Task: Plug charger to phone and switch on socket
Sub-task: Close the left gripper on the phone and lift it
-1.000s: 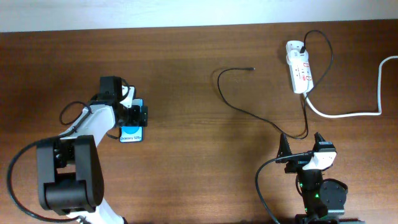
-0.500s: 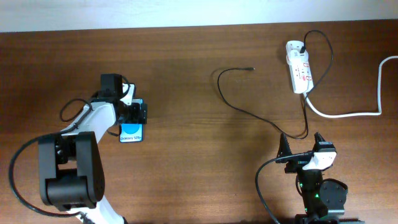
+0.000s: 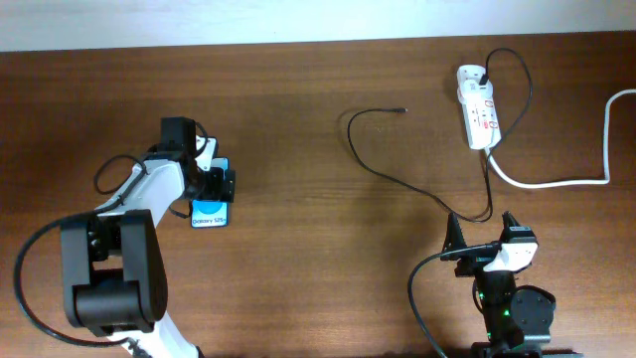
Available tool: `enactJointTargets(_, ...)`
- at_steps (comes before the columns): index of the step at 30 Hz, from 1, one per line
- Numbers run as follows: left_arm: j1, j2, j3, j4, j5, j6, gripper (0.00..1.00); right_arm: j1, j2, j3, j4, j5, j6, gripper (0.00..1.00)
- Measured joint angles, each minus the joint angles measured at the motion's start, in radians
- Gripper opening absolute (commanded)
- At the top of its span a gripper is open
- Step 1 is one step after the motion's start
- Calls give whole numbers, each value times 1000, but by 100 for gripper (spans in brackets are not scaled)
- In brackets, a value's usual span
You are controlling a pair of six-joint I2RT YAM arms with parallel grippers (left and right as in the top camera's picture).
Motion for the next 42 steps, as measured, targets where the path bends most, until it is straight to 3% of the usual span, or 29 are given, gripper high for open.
enactJointTargets(3, 0, 0, 0, -6, -1, 0, 98, 0, 0, 0, 0, 0, 0, 98)
enactJointTargets(5, 0, 0, 0, -6, -1, 0, 88, 0, 0, 0, 0, 0, 0, 98)
enactJointTargets(10, 3, 0, 0, -8, -2, -2, 74, 0, 0, 0, 0, 0, 0, 98)
enactJointTargets(17, 3, -1, 0, -8, 1, -4, 67, 0, 0, 0, 0, 0, 1, 98)
enactJointTargets(24, 4, 2, 17, -38, 8, -5, 64, 0, 0, 0, 0, 0, 0, 98)
enactJointTargets(32, 4, 29, 90, -175, 84, -66, 61, 0, 0, 0, 0, 0, 0, 98)
enactJointTargets(42, 4, 34, 107, -213, 138, -147, 57, 0, 0, 0, 0, 0, 0, 98)
